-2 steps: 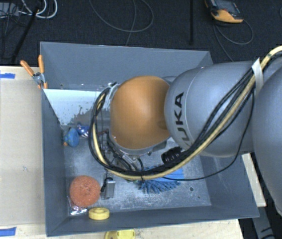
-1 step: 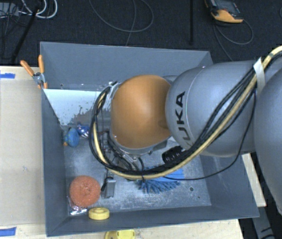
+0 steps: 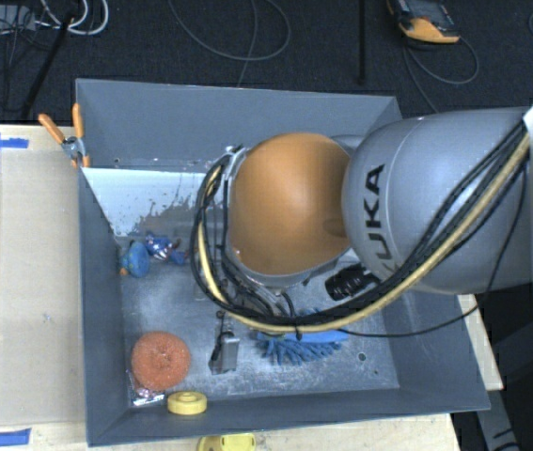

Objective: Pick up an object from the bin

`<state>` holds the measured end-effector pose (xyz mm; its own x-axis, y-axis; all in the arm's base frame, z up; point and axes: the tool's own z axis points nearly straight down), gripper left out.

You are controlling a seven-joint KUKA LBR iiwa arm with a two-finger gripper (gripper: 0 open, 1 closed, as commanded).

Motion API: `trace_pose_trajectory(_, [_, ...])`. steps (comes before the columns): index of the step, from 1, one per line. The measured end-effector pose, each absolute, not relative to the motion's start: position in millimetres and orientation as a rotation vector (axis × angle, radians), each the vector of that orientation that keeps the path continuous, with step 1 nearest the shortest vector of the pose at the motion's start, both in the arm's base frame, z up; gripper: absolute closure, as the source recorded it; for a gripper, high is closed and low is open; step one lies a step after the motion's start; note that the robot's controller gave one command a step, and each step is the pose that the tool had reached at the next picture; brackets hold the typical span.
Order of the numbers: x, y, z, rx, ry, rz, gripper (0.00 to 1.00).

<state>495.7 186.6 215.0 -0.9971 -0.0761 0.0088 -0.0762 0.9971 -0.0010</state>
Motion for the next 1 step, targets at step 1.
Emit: trace_pose_trajectory(1, [502.8,167.6,213.2,0.194,-3.149,-0.004,0.00])
